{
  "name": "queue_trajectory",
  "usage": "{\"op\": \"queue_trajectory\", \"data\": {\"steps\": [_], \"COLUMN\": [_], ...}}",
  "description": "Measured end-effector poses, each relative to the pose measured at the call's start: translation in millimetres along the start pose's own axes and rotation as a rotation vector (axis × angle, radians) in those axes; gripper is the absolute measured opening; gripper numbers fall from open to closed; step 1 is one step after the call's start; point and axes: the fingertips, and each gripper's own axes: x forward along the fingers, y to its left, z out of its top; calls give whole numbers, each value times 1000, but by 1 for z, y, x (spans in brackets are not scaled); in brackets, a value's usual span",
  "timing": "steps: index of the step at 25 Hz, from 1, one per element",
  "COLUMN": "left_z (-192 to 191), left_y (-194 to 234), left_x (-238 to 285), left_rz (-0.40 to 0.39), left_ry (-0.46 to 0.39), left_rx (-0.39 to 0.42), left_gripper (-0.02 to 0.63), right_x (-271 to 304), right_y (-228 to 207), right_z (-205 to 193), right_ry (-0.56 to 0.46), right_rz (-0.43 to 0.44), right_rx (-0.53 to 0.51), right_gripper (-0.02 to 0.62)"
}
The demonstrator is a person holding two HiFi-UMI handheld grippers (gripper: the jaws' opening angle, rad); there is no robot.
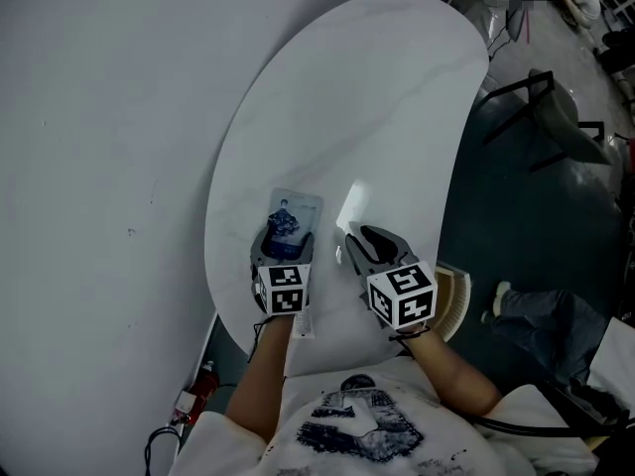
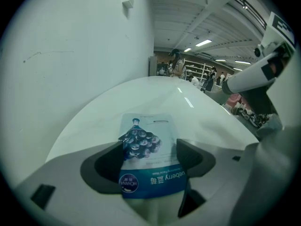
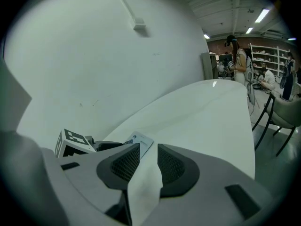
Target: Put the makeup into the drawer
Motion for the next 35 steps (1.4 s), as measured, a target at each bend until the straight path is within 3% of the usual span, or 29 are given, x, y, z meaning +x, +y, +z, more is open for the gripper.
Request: {"op": "queue_trajectory", "data": {"steps": [10,13,19,35], "left_z": [-3,-3,-2,20], "left_y": [-9,-10,-7,-15], "left_x": [3,0,-4,-40], "left_rz": [6,7,17,-10], "left_ry": [-9,-12,-24,-91], "left_rx": [-5,1,16,76], "left_gripper": [296,224,145,107], "right_x": [-13,-16,-25,-68], "right_y": [-13,-14,-13,-10], "right_z": [-8,-8,-8,-16], "right_ry": [-14,-17,-32,-92], "right_rz": [-31,-37,-49,-118], "right_rx": [17,19,22,73], "right_gripper": [132,132,132,132]}}
